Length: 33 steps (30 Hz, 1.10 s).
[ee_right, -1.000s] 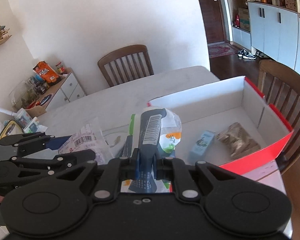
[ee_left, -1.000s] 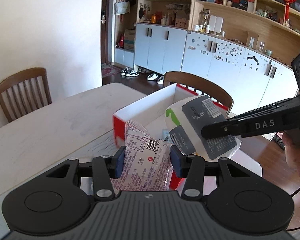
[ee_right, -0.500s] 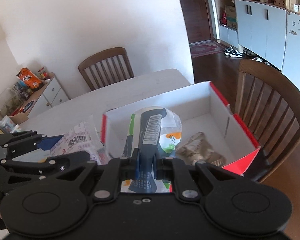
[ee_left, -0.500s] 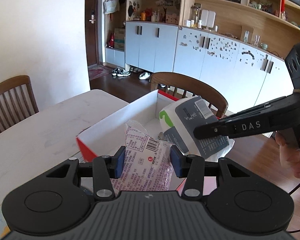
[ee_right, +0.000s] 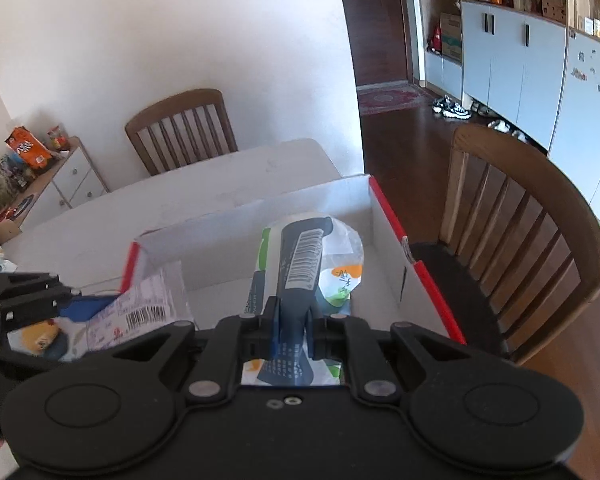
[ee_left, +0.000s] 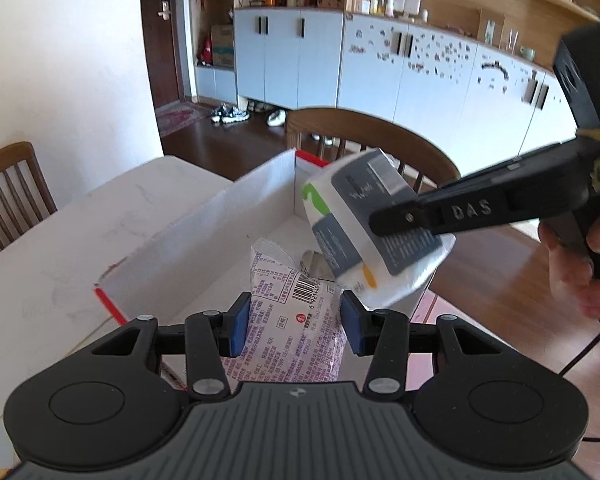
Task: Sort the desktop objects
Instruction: 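Carry the bread bag and wet-wipe pack with both tools over the shoebox, then lower both packages into the shoebox and open both tools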
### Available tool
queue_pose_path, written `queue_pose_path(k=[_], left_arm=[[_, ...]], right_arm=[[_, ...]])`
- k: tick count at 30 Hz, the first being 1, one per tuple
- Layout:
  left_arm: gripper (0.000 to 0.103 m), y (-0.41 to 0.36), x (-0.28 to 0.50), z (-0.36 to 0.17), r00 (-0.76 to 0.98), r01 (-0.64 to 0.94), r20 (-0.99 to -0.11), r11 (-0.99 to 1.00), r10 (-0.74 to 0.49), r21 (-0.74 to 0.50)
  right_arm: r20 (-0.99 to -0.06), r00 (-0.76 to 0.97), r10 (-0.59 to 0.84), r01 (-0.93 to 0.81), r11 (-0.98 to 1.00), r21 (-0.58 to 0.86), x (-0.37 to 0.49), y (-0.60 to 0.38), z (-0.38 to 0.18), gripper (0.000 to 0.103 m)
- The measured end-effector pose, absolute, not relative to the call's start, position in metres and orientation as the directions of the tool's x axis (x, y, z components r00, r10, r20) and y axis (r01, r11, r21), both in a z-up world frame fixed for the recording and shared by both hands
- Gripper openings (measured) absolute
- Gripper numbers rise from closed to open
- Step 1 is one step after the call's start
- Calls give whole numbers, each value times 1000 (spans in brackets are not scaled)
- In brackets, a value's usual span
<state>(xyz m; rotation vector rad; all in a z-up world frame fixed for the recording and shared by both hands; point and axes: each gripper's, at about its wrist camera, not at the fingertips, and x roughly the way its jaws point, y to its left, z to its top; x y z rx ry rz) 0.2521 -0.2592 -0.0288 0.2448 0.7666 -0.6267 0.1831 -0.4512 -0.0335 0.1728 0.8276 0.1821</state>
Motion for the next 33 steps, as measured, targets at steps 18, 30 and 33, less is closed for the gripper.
queue_pose_path(k=[18,30,33], left_arm=[[41,-287,295,-74,462,585,-789,808,-405,-72],[41,-303,293,-82,386,643,-816,759,-431,-97],[41,-303,294,-84,377,652,-823,753,-425,-90]], right_arm=[[-771,602,209,-134,978,160,245,-444,-71,11],[-804,551,224,-142,974,174,279,-442,-90,13],[-810,542,224,-138,974,178,282,-441,-94,14]])
